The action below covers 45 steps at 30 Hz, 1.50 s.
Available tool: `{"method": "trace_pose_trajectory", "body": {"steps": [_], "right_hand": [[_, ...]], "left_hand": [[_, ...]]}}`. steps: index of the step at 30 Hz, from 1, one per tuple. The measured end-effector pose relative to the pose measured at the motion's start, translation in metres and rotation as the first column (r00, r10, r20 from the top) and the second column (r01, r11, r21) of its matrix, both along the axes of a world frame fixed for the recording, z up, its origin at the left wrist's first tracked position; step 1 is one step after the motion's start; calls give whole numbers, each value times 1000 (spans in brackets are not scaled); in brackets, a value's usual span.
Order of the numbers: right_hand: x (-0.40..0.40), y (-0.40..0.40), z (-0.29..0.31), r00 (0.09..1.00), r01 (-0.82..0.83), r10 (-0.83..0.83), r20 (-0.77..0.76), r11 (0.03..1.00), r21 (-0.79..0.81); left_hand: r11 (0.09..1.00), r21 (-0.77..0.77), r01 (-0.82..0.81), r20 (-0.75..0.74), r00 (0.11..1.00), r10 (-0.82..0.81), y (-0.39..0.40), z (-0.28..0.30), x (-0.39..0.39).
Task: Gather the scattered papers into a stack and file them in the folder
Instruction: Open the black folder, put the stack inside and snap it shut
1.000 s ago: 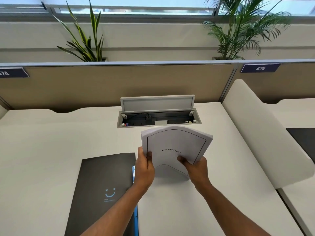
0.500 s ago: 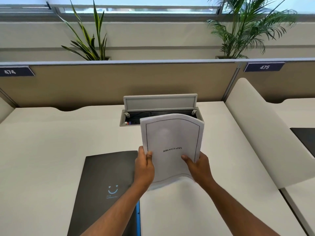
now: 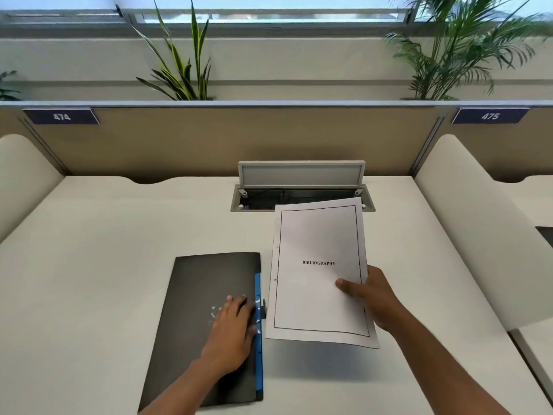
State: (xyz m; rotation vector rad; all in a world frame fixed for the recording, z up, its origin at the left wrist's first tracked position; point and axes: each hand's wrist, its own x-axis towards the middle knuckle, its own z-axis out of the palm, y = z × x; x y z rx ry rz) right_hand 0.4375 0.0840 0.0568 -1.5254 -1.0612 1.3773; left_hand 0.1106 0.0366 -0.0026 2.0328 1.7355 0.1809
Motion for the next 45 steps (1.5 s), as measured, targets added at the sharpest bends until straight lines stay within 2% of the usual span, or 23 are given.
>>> {"method": "trace_pose_trajectory", "body": {"steps": [2,4,6,11,16,19,22,26,31,34,38,41,45], "right_hand": [[-11,-4,3,999,-37,37,1,999,1],[-23,-8,7,997,-69,69,31,998,6],[-34,-11,8,985,-118,116,130,993,10],[-38,-21,3,870,-228,220,441,973,-35],[-29,-29,-3,783,-217,228,579,972,-88],[-25,-36,-11,791,-201,226,569,974,-107],[-23,-41,-19,813,-191,224,537,975,-117],[-27,-45,-29,859,-161,213,466,976,-149],[-30,-50,-38,896,-133,201,397,972,-192],[-28,-52,-43,915,-121,185,359,974,-194],[-26,-54,-46,950,-129,178,257,972,-196],[-25,-54,-44,973,-141,170,157,973,-182],[-29,-50,-40,990,-129,136,25,976,-178]], "left_hand": [[989,-82,121,-174,976,-133,-8,-7,-2],[979,-147,139,-282,943,-176,-9,-10,0],[972,-190,136,-336,922,-194,-9,-10,4],[985,-153,84,-326,936,-131,-12,-13,4],[986,-158,-61,-317,949,8,-18,-11,4],[965,-155,-211,-290,944,160,-21,-6,9],[948,-171,-269,-274,937,216,-22,0,13],[950,-207,-233,-273,946,173,-20,8,16],[970,-216,-115,-296,954,48,-17,19,18],[980,-167,-106,-377,925,36,-15,27,15],[982,-49,-180,-433,890,142,-13,40,6],[973,65,-222,-393,890,230,-10,52,1],[940,164,-298,-249,910,332,-8,70,-7]]}}
